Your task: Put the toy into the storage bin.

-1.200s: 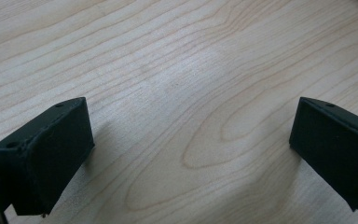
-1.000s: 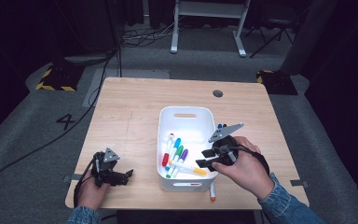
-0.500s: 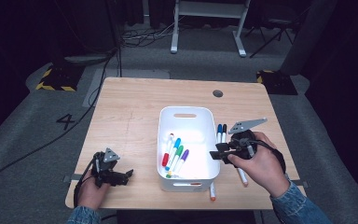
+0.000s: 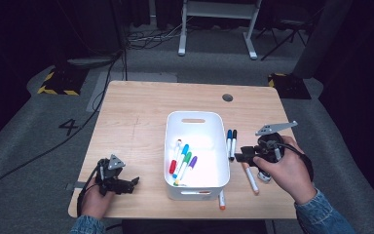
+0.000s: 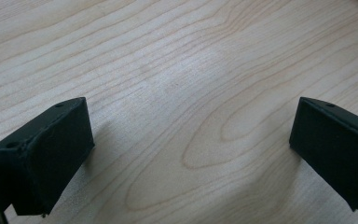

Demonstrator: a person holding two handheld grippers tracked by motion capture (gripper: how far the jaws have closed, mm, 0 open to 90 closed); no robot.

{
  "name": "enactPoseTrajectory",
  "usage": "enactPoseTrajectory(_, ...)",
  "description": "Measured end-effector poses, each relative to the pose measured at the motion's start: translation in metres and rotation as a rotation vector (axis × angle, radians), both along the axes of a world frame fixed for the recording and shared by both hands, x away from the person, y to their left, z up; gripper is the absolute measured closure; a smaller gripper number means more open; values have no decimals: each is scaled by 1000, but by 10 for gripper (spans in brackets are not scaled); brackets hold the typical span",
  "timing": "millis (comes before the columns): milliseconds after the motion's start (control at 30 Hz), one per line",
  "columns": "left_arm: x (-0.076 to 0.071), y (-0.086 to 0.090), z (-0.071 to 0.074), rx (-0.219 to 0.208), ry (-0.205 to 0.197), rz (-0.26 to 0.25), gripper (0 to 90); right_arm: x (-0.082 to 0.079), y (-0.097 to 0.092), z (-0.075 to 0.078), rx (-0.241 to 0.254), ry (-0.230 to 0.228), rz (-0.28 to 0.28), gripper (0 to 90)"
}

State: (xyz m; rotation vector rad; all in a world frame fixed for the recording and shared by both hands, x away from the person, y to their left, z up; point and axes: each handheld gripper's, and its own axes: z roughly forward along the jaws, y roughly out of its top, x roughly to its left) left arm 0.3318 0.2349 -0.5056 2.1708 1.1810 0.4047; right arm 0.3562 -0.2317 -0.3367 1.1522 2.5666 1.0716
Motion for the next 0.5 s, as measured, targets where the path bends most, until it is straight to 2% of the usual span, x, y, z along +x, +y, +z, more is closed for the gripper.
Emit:
enactPoseTrajectory(267,0,0,0,1,-1,-1,0,6,-14,-13,-45,21,-50,599)
enactPoseTrajectory(500,0,0,0,0,-1,-2,0,12,-25,-34,-82,63,-93,617)
